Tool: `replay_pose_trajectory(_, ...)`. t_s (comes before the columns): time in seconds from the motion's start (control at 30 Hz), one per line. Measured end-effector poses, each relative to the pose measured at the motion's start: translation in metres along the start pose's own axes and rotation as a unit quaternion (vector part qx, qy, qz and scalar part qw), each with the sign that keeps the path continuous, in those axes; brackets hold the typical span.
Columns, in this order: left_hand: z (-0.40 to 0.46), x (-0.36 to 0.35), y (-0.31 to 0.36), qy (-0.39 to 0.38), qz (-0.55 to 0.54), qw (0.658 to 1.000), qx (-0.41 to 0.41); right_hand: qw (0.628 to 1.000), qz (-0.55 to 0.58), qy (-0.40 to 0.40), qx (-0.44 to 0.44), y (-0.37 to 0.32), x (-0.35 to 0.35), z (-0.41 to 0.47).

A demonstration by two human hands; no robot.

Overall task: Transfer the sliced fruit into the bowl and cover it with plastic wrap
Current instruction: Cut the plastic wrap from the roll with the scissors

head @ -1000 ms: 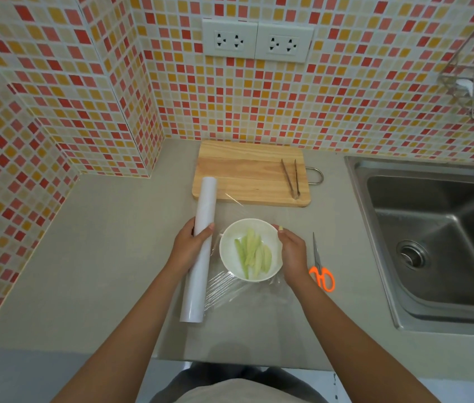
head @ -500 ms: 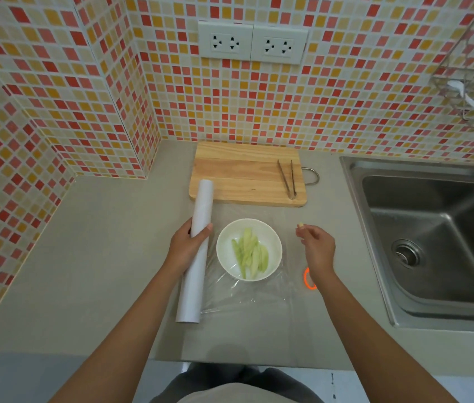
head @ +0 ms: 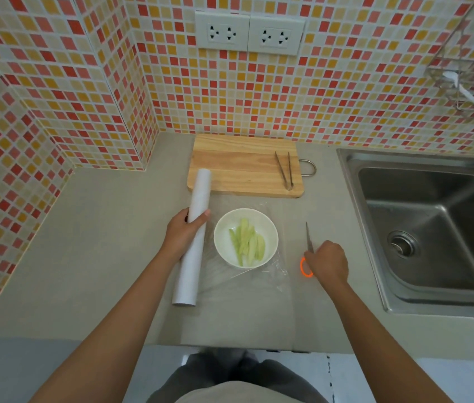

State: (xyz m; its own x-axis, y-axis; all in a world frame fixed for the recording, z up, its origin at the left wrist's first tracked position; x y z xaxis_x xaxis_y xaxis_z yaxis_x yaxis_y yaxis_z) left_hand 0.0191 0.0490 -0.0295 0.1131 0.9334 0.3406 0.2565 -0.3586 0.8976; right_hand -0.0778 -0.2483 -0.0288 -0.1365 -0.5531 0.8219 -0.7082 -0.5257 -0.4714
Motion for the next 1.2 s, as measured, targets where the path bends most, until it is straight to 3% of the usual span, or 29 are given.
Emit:
replay_pose_trajectory(0.6,0.002,0.003,-0.001,0.005,-0.028,0.999,0.019,0.995,-0.032,-0.046,-0.086,0.002,0.009,-0.015)
replay_pose_trajectory(0.93,0.004,0.003,-0.003,-0.020,-0.051,0.998,0.028,0.971,0.217,-0.028,-0.093,0.002,-0.003,-0.034)
replay_pose_trajectory(1.07,0.004,0.005,-0.004,-0.030,-0.061,0.997,0.030,0.913,0.407,-0.036,0.000,-0.036,-0.011,-0.061)
replay_pose_trajectory(1.2,0.005,0.008,-0.001,-0.032,-0.050,0.998,0.029,0.896,0.430,0.045,0.098,-0.073,-0.020,-0.075)
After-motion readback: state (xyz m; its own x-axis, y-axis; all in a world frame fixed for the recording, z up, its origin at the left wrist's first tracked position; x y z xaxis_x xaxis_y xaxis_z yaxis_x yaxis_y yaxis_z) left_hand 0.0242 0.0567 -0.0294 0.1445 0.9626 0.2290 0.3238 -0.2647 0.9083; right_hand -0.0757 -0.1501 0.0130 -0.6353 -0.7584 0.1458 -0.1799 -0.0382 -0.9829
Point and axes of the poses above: each hand's wrist, its own z-axis towards the middle knuckle, its own x-axis out of the back of the hand, y = z × x, the point moved 1 cm from there along z, towards the middle knuckle, and after that the axes turned 5 degrees about z, right-handed, at the moved point
